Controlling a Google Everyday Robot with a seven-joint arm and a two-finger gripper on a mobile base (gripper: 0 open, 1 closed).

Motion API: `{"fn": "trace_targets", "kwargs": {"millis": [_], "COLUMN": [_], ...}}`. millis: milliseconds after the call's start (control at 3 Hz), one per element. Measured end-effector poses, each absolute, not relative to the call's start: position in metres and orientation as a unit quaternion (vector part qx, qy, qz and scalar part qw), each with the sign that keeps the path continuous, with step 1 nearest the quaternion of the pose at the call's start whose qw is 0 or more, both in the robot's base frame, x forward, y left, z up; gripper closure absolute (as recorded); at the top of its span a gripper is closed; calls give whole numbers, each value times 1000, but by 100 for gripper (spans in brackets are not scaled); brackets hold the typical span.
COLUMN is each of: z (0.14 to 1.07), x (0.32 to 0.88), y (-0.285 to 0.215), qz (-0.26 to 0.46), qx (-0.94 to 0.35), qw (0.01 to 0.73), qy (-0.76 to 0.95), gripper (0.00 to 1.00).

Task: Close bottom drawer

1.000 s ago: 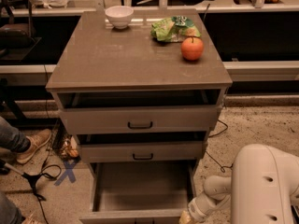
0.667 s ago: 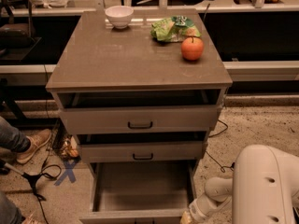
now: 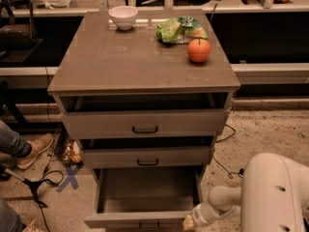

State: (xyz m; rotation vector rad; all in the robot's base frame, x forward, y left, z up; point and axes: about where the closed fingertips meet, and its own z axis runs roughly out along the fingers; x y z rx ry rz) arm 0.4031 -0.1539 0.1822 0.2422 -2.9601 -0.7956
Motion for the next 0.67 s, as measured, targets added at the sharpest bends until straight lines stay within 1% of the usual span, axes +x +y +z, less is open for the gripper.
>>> {"fn": "trace_targets", "kwargs": {"millis": [333, 667], "z": [182, 171], "x": [403, 442], "y": [-154, -126], "qz": [-259, -267], "qx": [79, 102], "qw": [33, 1], "qy": [-962, -958], "gripper": [100, 100]}}
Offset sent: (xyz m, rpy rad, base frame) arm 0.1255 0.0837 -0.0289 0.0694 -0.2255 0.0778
